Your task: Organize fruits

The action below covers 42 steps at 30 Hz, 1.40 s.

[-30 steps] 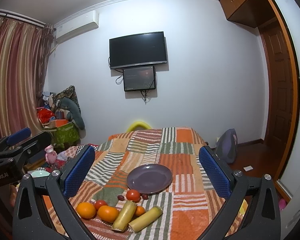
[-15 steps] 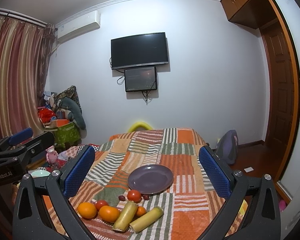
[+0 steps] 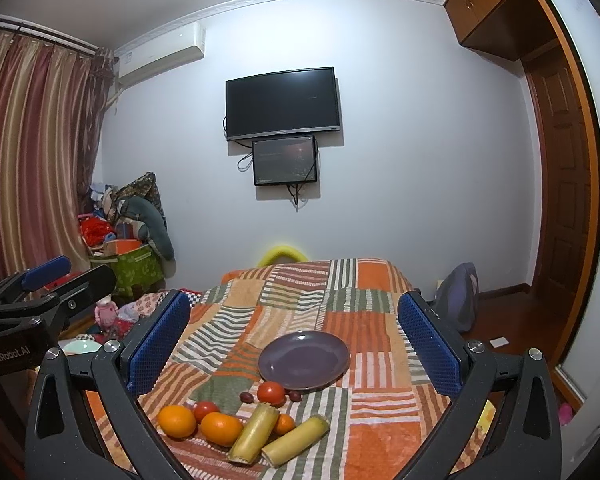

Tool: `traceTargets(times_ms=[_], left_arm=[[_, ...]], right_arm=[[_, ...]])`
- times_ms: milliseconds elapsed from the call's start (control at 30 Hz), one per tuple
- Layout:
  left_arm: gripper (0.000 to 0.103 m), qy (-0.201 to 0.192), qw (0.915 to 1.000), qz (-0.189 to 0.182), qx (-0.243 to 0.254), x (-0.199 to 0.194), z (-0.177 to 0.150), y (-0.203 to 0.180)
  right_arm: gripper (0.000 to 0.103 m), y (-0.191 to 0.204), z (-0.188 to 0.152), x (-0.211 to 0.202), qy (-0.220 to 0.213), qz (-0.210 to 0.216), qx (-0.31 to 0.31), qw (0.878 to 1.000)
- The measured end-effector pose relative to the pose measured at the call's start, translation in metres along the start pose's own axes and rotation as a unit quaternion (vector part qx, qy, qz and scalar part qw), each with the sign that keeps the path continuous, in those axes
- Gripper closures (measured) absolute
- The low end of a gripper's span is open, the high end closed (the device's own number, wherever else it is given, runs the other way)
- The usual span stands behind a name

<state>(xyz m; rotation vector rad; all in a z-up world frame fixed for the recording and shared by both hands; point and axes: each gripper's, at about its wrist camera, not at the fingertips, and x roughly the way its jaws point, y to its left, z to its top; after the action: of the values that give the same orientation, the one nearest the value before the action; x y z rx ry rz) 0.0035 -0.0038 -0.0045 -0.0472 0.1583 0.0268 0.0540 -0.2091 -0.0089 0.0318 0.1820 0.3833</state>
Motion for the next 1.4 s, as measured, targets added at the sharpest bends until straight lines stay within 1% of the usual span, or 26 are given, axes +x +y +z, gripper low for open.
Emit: traceTargets(times_ms=[467, 733, 767, 800, 867, 933, 1033, 1100, 1133, 1200, 1233, 1300, 1367, 1400], left_arm=[[0.000, 0.000, 1.0000, -0.001, -0.001, 0.000, 0.001, -0.001], [0.000, 0.004, 0.9998, -0.019, -0.004, 0.003, 0.001, -0.001], [0.002, 0.004, 0.9998, -0.017, -0.005, 0.004, 0.001, -0.001], [0.008, 0.005, 0.9999, -0.014, -0.004, 0.005, 0.001, -0.001], [0.015, 0.013, 0.9999, -0.011, -0.002, 0.008, 0.000, 0.000], [0.015, 0.019, 0.9997, -0.011, -0.001, 0.012, -0.002, 0.000], [0.016, 0.026, 0.9996, -0.008, -0.001, 0.016, -0.005, 0.002], [0.025, 0.032, 0.9995, -0.008, 0.001, 0.019, -0.007, 0.004], [0.028, 0.036, 0.9993, -0.007, 0.004, 0.021, -0.008, 0.005], [0.035, 0.050, 0.9987, -0.007, 0.010, 0.026, -0.012, 0.008], [0.037, 0.058, 0.9982, -0.005, 0.013, 0.030, -0.013, 0.010], [0.046, 0.077, 0.9968, -0.002, 0.021, 0.039, -0.019, 0.016], [0.049, 0.094, 0.9951, 0.008, 0.027, 0.048, -0.025, 0.024], [0.049, 0.105, 0.9940, 0.012, 0.029, 0.053, -0.028, 0.028]], right_arm=[[0.000, -0.001, -0.001, 0.000, 0.001, 0.002, 0.000, 1.000], [0.000, -0.001, -0.002, 0.002, 0.000, 0.008, -0.001, 1.000], [0.000, -0.002, -0.002, 0.003, 0.002, 0.010, -0.002, 1.000], [0.001, -0.001, -0.003, 0.003, 0.003, 0.012, -0.003, 1.000], [0.006, 0.000, -0.003, 0.006, 0.007, 0.013, -0.005, 1.000], [0.015, 0.001, -0.005, 0.009, 0.013, 0.016, -0.009, 1.000], [0.020, 0.001, -0.007, 0.012, 0.021, 0.019, -0.010, 1.000], [0.024, 0.001, -0.009, 0.014, 0.024, 0.019, -0.010, 0.999], [0.029, 0.000, -0.010, 0.016, 0.027, 0.021, -0.010, 0.999], [0.033, 0.000, -0.013, 0.020, 0.038, 0.026, -0.009, 0.999], [0.033, -0.001, -0.015, 0.025, 0.047, 0.033, -0.009, 0.998], [0.035, -0.002, -0.019, 0.029, 0.058, 0.038, -0.009, 0.998], [0.038, -0.001, -0.025, 0.037, 0.075, 0.045, -0.015, 0.996], [0.038, 0.000, -0.029, 0.043, 0.086, 0.049, -0.017, 0.995]])
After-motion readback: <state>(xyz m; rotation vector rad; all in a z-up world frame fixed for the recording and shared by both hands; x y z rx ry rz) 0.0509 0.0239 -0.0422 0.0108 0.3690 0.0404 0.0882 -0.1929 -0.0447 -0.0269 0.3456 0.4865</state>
